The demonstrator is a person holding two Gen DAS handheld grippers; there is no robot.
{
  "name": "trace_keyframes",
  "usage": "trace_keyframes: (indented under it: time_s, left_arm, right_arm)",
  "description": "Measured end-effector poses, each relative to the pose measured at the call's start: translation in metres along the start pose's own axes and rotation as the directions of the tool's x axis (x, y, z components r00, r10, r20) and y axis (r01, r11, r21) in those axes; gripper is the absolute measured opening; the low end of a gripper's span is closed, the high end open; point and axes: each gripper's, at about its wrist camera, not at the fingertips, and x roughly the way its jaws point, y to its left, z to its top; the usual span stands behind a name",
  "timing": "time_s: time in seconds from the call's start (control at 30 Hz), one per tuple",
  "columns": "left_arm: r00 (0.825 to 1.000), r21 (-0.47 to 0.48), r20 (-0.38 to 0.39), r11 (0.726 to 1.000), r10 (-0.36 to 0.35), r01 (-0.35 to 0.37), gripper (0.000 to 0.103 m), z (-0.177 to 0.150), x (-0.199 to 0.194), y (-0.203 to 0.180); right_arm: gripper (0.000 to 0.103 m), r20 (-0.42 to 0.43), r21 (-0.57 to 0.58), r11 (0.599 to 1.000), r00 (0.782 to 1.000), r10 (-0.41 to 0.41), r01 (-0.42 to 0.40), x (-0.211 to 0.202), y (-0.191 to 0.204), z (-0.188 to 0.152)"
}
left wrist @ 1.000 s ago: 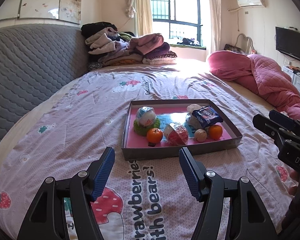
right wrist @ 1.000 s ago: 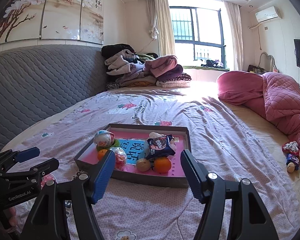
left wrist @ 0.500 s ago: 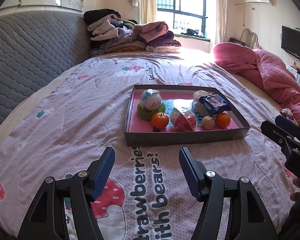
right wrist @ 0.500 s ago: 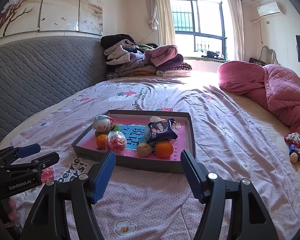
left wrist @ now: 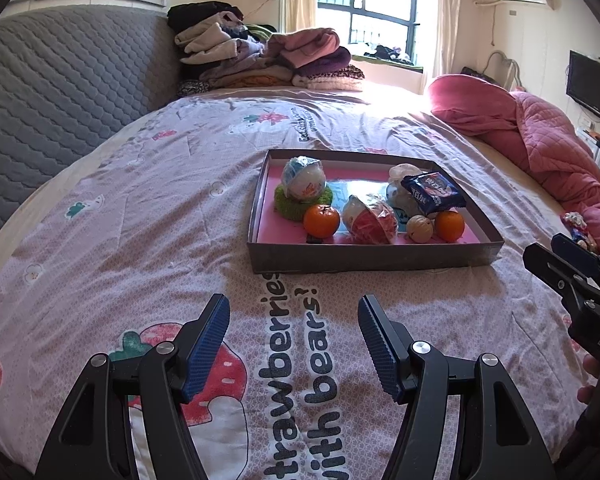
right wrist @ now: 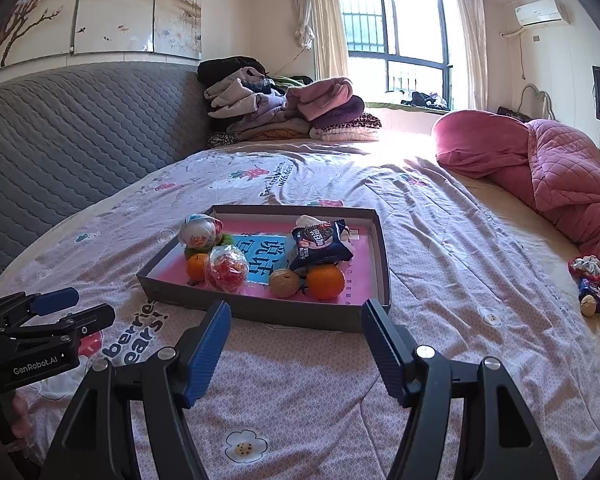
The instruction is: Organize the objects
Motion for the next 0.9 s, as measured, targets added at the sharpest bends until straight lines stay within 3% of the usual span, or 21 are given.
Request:
trace_keyframes:
  time_s: [0.7,0.9]
  left_arm:
    - [0.996,0.012,-0.093,1.000,0.000,0.001,0.068,-0.009,0.019,-0.003]
    - [0.996,0.012,-0.090,1.000,0.004,-0.003,0.068,-0.012,0.023,-0.002]
  right_arm:
    - [0.067,-0.104,0.030,0.999,0.994,-0.020,0.023,0.024,-0.006,-0.020]
    - [0.067,-0.098,0.003,0.999,0.994,-0.039,0.040,0.027,-0.003,-0.028]
